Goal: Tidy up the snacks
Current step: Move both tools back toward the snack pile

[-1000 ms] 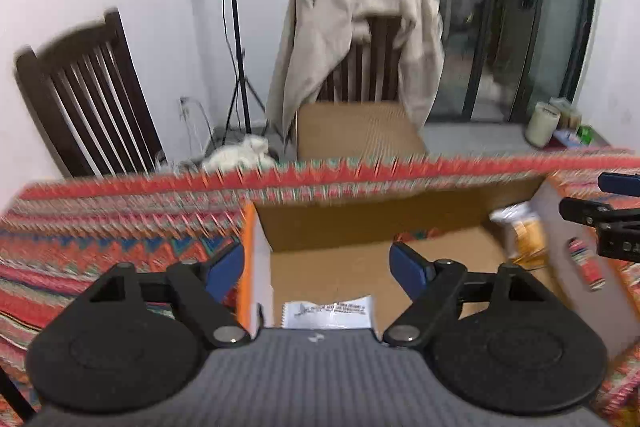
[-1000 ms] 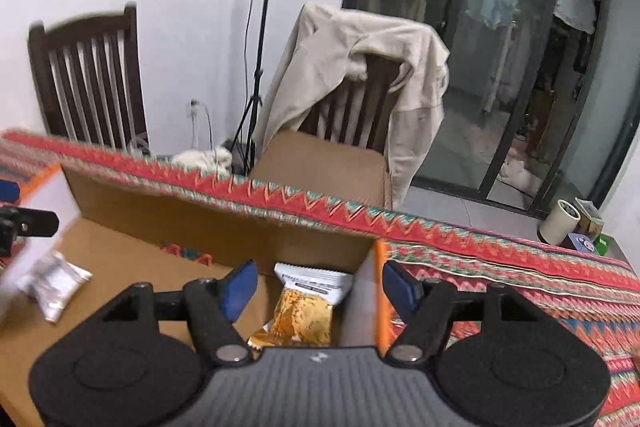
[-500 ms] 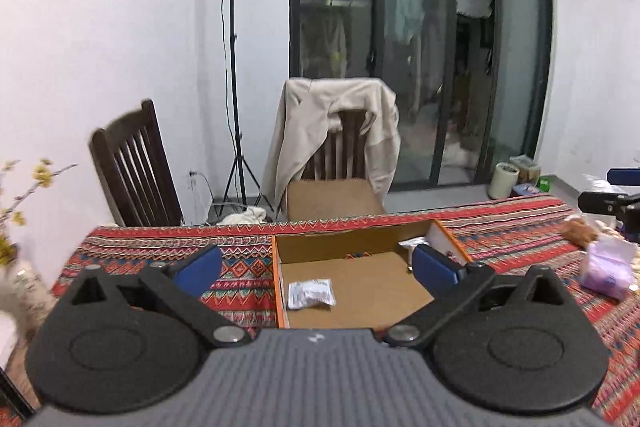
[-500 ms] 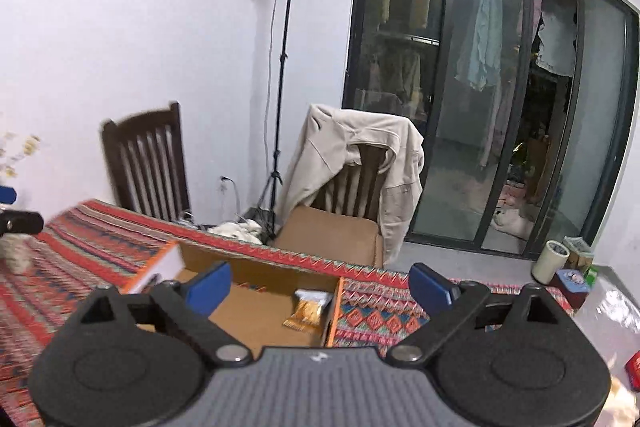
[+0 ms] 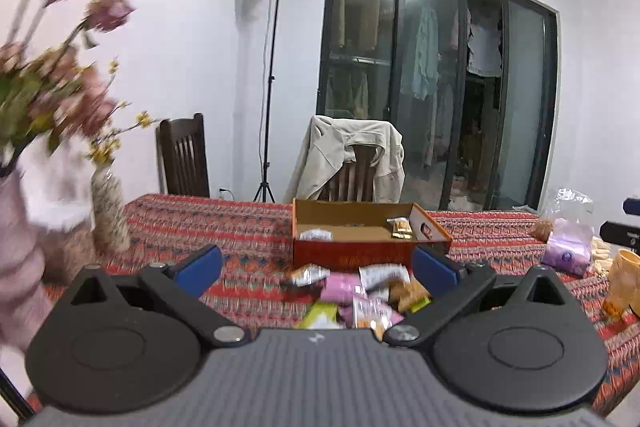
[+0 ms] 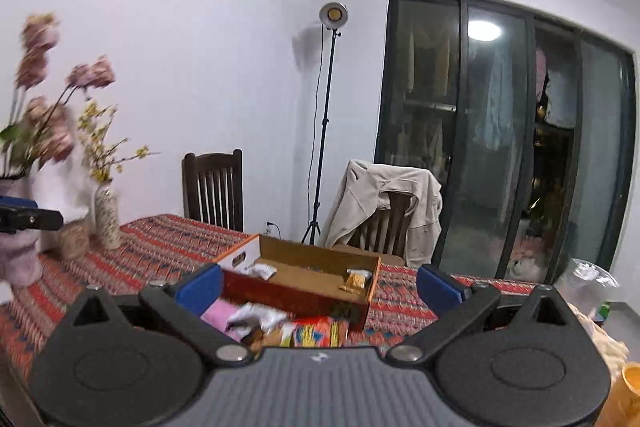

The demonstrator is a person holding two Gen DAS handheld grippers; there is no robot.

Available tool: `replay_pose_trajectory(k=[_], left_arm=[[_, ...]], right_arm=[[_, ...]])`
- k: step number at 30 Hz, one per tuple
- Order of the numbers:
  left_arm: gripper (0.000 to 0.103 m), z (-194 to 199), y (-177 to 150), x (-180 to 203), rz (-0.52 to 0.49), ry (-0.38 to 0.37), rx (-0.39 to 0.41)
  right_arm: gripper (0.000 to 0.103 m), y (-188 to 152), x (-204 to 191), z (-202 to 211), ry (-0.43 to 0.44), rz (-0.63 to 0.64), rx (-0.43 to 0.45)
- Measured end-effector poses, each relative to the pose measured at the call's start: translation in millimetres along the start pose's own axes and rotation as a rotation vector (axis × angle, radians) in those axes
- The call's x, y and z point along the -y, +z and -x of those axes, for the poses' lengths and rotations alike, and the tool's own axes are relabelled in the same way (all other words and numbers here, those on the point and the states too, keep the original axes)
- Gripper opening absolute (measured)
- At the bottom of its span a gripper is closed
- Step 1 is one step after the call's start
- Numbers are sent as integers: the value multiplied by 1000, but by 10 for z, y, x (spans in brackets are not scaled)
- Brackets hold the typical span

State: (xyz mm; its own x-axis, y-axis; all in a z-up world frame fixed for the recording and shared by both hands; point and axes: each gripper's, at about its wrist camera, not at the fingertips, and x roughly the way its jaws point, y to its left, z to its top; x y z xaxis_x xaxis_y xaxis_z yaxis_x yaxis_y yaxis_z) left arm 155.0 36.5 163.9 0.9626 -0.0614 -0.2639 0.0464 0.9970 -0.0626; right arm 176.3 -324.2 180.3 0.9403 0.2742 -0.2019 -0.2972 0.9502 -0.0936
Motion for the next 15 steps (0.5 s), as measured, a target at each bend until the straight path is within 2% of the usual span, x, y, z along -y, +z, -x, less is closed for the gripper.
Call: replay_pose_trajectory(k=[4,7,10,15], left_arm=[[103,272,-464,34,34,-17,-27],[103,335,-780,84,12,11,-47],[103,304,-1030,116,-4,21,-96],[103,131,-1280,143,-20,32,-175]], right_arm=[[103,-475,-249,244,-38,-3,8],[103,-860,-469,377,-49,2,-10],[103,-1181,-592,419,-37,-25,-43],[103,-1527,-641,356,-18,-69,-130]])
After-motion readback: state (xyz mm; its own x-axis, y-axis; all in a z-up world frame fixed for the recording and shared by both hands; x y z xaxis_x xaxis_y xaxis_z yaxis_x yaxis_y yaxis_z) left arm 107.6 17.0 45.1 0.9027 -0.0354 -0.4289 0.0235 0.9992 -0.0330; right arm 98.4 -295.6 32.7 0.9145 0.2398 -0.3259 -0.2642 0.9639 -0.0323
